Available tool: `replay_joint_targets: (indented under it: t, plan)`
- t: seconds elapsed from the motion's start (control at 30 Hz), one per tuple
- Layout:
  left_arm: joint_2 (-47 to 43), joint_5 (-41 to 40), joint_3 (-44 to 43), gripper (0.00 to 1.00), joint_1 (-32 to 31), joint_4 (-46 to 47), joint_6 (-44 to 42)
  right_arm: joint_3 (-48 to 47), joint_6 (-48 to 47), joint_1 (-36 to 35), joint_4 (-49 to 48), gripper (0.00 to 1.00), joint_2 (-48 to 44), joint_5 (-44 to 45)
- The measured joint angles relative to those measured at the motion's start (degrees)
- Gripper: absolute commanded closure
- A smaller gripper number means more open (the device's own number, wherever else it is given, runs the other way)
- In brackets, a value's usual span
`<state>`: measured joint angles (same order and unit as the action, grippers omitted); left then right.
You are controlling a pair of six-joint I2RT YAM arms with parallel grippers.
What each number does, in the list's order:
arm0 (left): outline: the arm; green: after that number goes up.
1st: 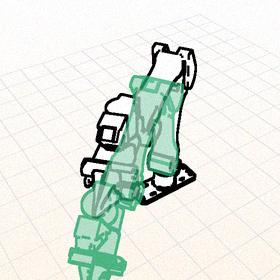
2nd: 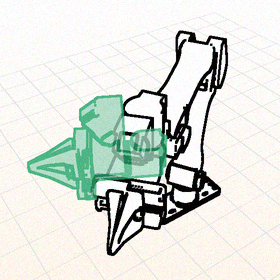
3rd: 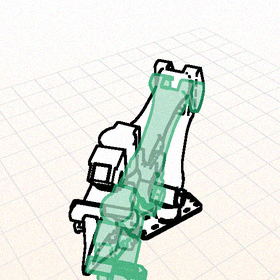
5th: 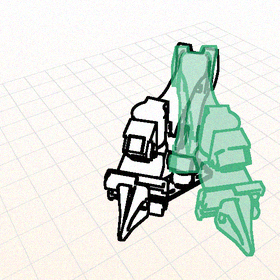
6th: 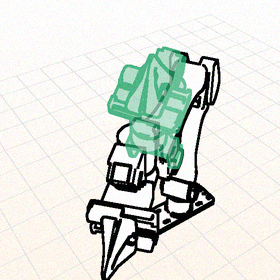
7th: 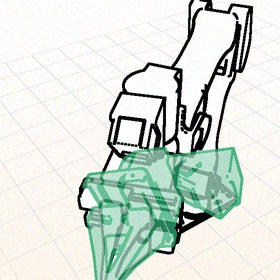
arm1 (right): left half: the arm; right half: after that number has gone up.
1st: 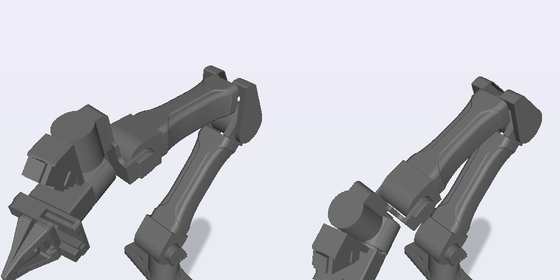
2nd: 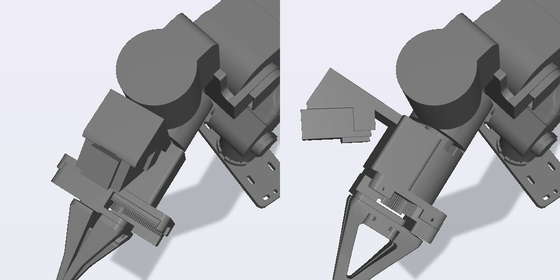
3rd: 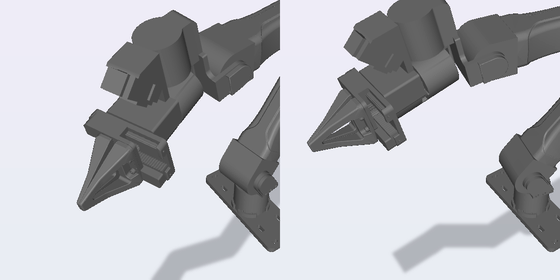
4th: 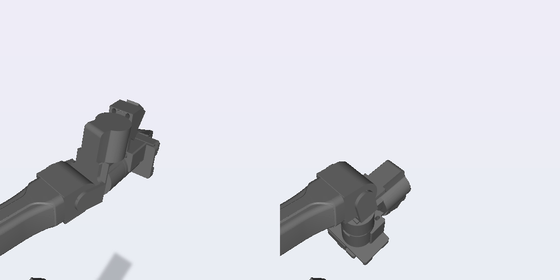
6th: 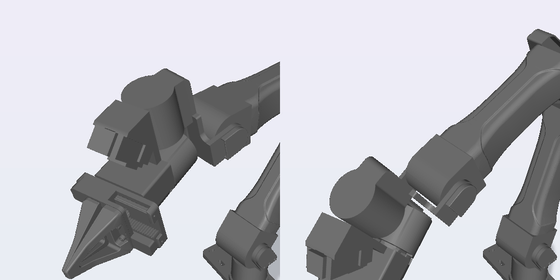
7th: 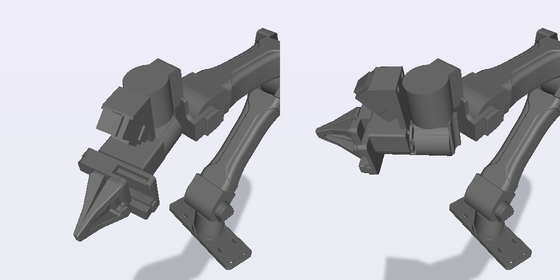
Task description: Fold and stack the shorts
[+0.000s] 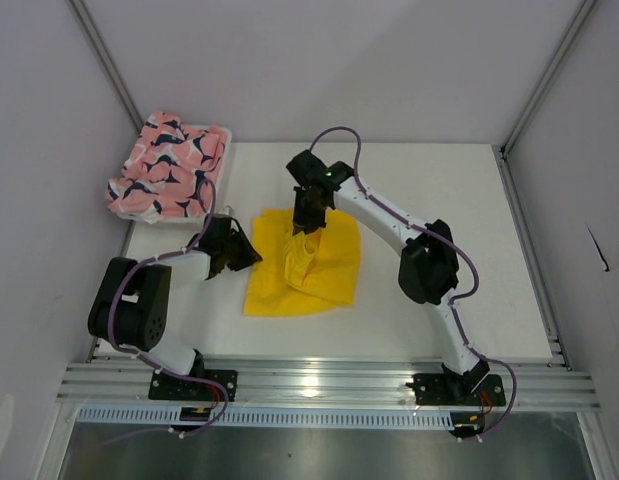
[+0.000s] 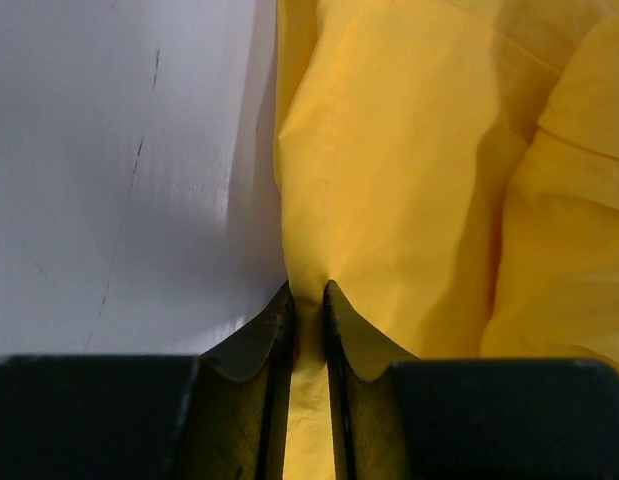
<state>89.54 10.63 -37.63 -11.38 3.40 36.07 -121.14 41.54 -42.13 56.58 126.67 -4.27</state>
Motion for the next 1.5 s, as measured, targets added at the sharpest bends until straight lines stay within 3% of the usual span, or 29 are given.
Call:
replay_joint_targets:
  t: [0.17,1.07,1.5]
  plan:
    - [-0.52,0.15,0.79,0.80,0.00,0.44,0.33,-4.17,0.09,-1.88,2.82,1.00,3.89,3.76]
    - [-2.01,0.35,3.39,0.84,0.00,2.67,2.60,-4.07,-1.46,-0.76,7.65,1.00,2.43,9.66]
    - [-2.56,0.52,4.24,0.86,-0.13,3.26,3.02,-7.26,0.57,-5.27,8.35,0.98,5.68,14.84]
